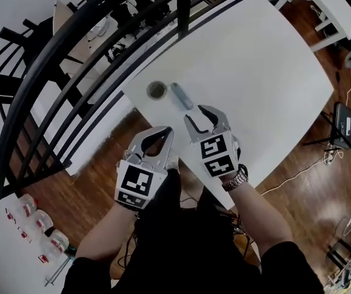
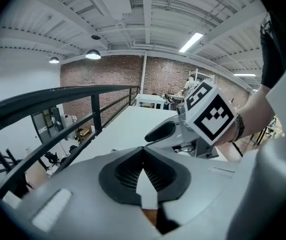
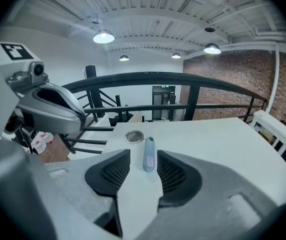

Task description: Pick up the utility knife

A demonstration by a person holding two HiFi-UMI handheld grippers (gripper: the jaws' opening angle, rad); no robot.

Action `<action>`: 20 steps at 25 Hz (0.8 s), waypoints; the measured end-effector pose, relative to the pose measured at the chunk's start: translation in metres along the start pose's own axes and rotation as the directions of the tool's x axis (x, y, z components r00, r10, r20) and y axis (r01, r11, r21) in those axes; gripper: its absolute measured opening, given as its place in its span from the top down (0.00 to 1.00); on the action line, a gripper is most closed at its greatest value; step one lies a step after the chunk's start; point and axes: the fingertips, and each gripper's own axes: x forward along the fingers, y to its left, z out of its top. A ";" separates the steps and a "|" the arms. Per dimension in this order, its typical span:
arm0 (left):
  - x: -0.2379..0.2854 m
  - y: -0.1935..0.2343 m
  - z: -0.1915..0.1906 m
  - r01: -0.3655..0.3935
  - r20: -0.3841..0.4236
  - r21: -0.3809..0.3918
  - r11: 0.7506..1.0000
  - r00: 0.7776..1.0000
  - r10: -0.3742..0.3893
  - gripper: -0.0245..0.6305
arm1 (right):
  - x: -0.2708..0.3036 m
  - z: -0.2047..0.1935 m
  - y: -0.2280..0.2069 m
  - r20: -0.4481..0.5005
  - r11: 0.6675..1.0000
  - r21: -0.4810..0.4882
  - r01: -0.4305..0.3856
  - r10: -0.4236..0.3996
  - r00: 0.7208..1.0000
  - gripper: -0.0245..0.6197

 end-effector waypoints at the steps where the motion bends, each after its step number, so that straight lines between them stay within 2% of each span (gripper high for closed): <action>1: 0.002 0.004 -0.003 0.011 -0.003 -0.002 1.000 1.000 -0.011 0.94 | 0.012 -0.003 -0.002 -0.019 1.000 -0.006 0.010 -0.011 1.000 0.72; 6: 0.008 0.018 -0.016 0.039 -0.013 -0.020 0.999 0.999 -0.039 0.94 | 0.053 -0.017 -0.006 -0.101 0.999 -0.045 0.027 -0.031 0.994 0.69; 13: 0.014 0.027 -0.010 0.047 -0.025 -0.019 0.999 0.999 -0.047 0.94 | 0.073 -0.024 -0.019 -0.163 0.998 -0.055 0.015 -0.024 0.986 0.70; 14: 0.013 0.032 -0.013 0.048 -0.025 -0.021 0.999 0.999 -0.048 0.94 | 0.076 -0.024 -0.017 -0.166 0.998 -0.056 0.014 -0.023 0.986 0.71; 15: 0.012 0.036 -0.016 0.049 -0.025 -0.023 0.999 0.998 -0.050 0.94 | 0.079 -0.025 -0.014 -0.168 0.998 -0.057 0.018 -0.027 0.985 0.77; 20: 0.015 0.039 -0.020 0.066 -0.017 -0.016 0.998 0.998 -0.066 0.94 | 0.079 -0.034 -0.019 -0.171 0.998 -0.011 0.064 -0.065 0.983 0.79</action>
